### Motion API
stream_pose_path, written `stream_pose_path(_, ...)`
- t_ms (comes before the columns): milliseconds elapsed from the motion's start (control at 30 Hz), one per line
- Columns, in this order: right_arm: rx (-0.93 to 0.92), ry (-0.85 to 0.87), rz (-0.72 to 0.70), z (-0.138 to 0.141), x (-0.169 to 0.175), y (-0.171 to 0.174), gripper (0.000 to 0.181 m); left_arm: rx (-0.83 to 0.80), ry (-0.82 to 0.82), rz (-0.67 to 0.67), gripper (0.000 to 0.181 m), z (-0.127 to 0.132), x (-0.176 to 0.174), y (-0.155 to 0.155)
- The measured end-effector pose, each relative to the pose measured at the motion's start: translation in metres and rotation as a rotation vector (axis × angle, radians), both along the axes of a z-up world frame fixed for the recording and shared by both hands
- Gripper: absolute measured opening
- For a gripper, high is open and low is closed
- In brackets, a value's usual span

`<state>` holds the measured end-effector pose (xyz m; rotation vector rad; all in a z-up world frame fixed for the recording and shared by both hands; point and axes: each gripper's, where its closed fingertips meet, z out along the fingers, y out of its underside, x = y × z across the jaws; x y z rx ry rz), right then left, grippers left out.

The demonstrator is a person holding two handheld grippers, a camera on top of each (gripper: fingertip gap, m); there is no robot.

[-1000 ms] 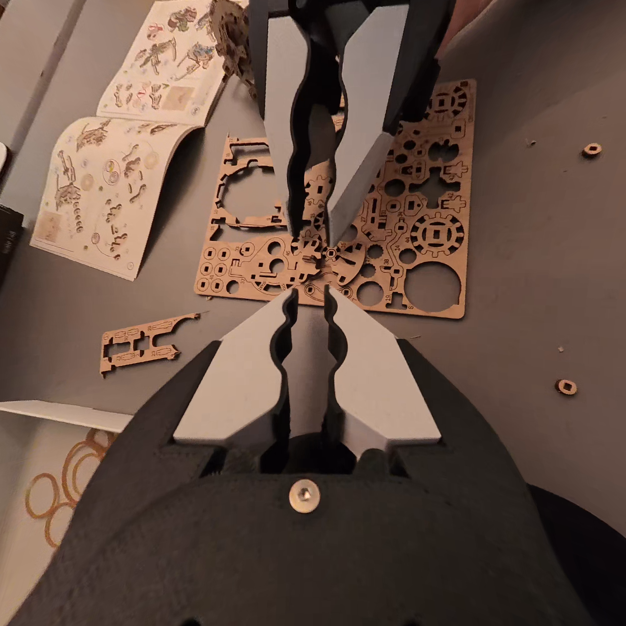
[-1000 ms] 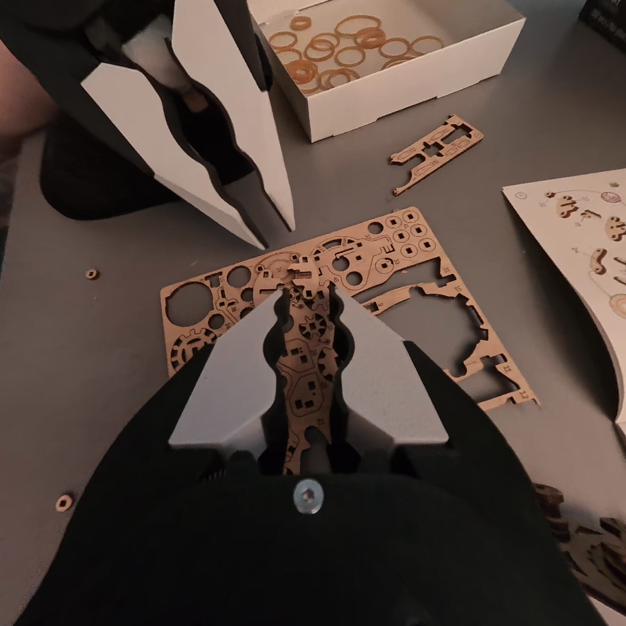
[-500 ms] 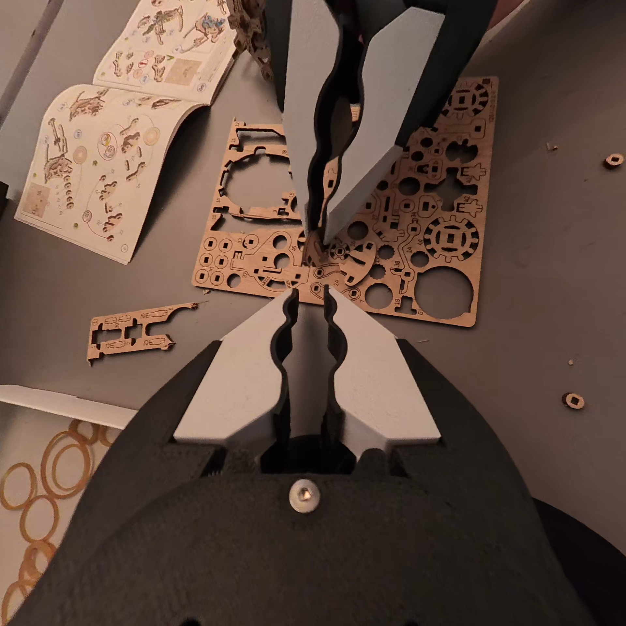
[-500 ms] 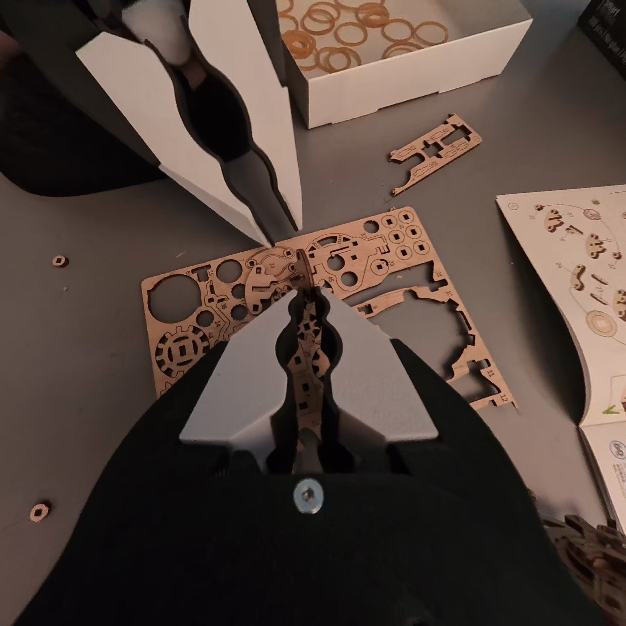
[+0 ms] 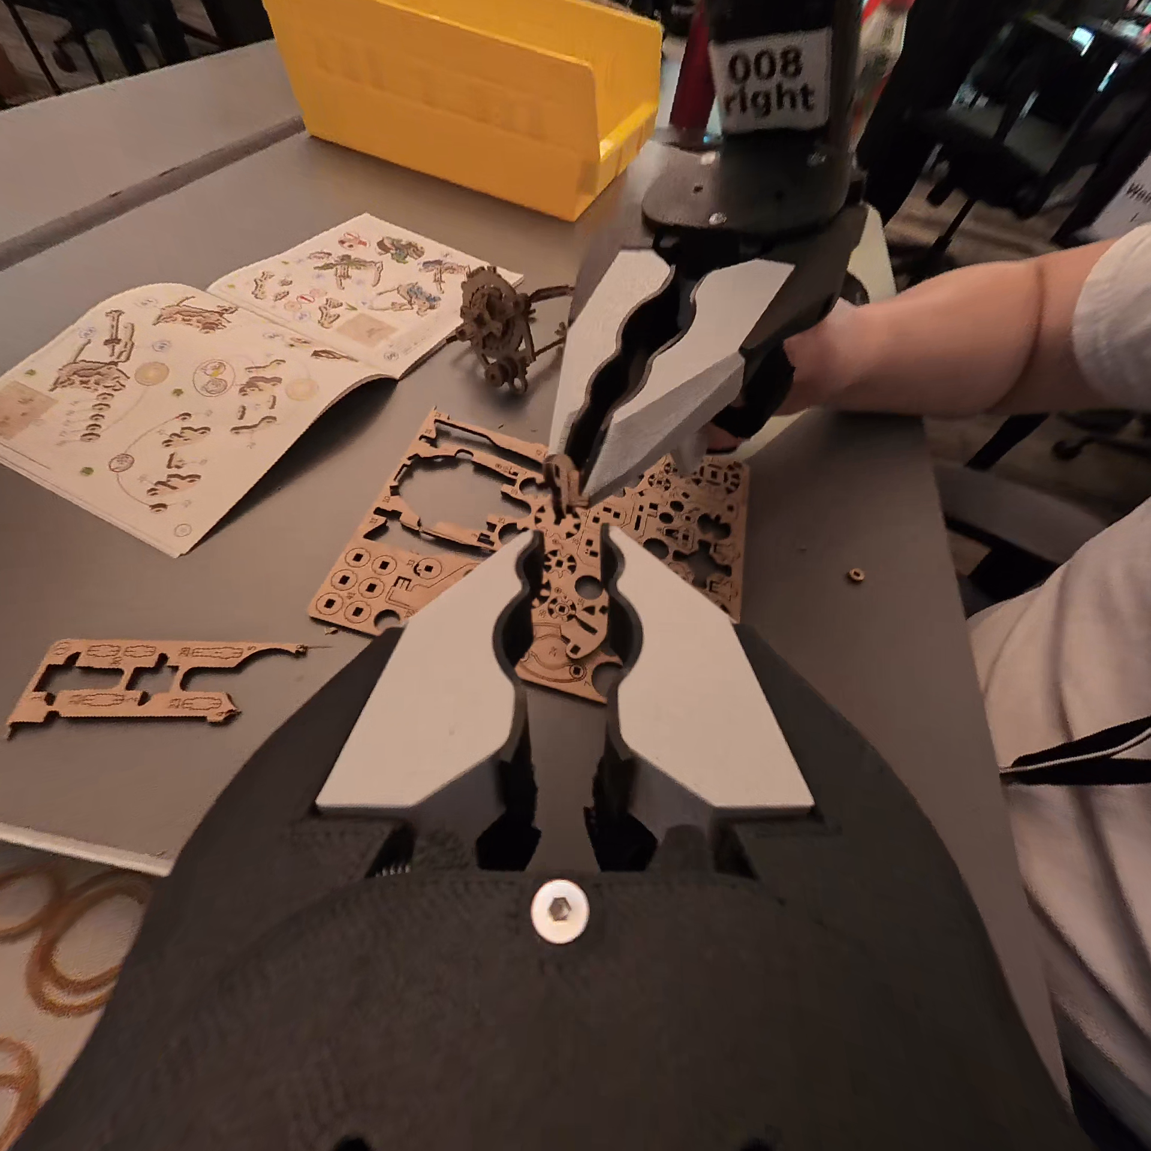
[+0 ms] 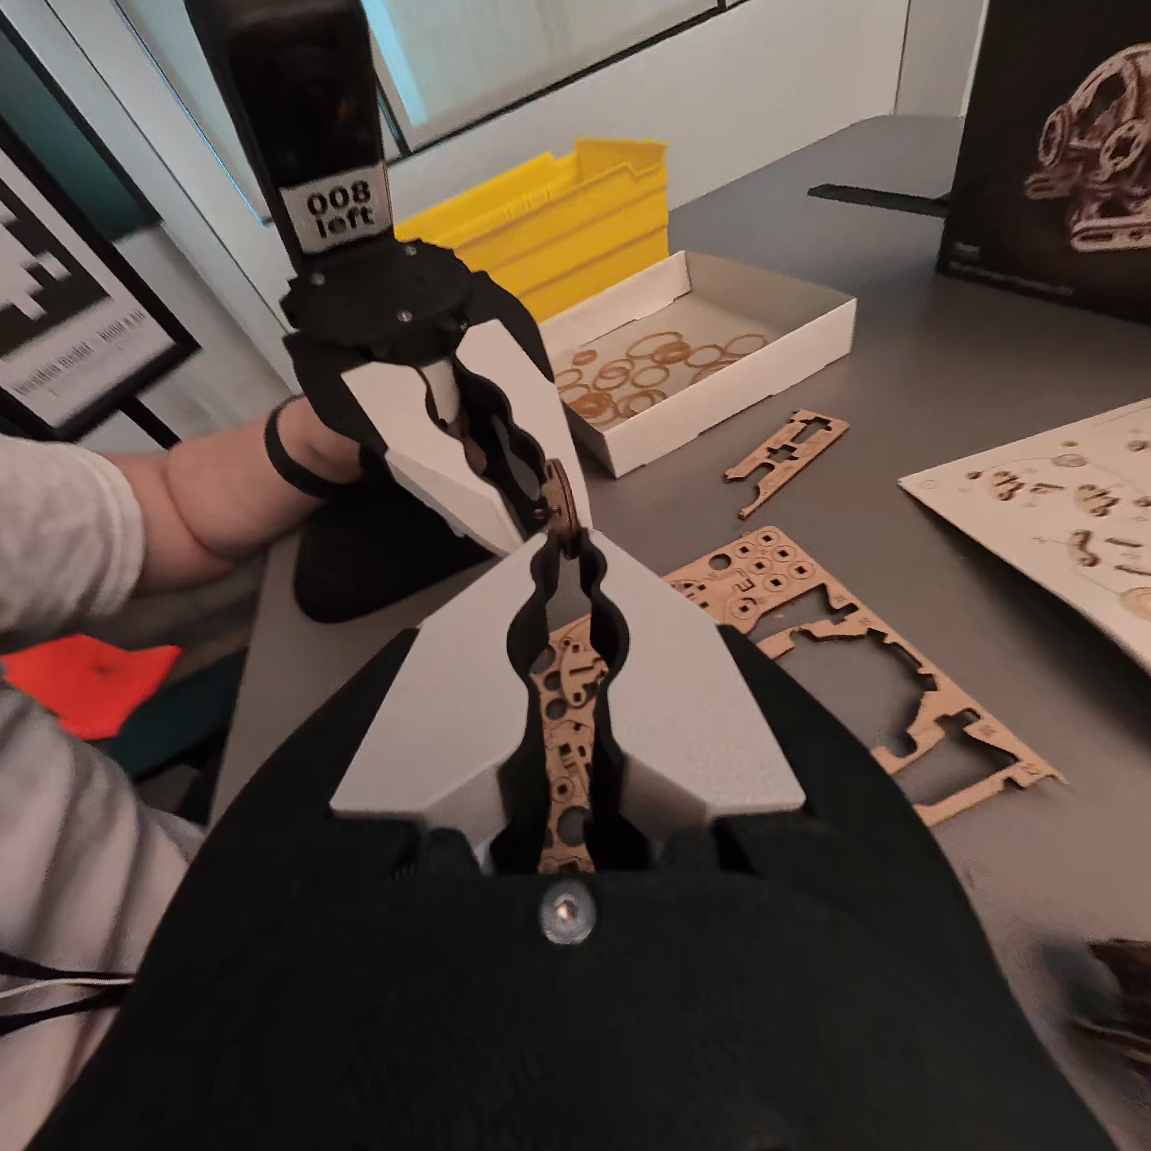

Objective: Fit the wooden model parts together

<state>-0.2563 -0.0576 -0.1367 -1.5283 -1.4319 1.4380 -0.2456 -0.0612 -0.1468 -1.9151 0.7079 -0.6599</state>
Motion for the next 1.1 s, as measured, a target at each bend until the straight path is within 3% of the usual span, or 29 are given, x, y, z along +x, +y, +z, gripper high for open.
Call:
stream_pose_path(100, -0.086, 0.011, 0.006, 0.001, 0.000, -0.001, 0.004, 0.013, -0.052, 0.008, 0.009, 0.005, 0.000, 0.002)
stream_pose_path(333, -0.096, 0.025, 0.002, 0.002, 0.001, 0.001, 0.004, 0.019, -0.098, 0.004, 0.007, 0.012, 0.000, 0.001)
stream_pose_path(1100, -0.206, 0.061, 0.094, 0.006, 0.002, -0.009, 0.001, 0.047, -0.197, -0.046, 0.011, 0.024, 0.004, -0.002)
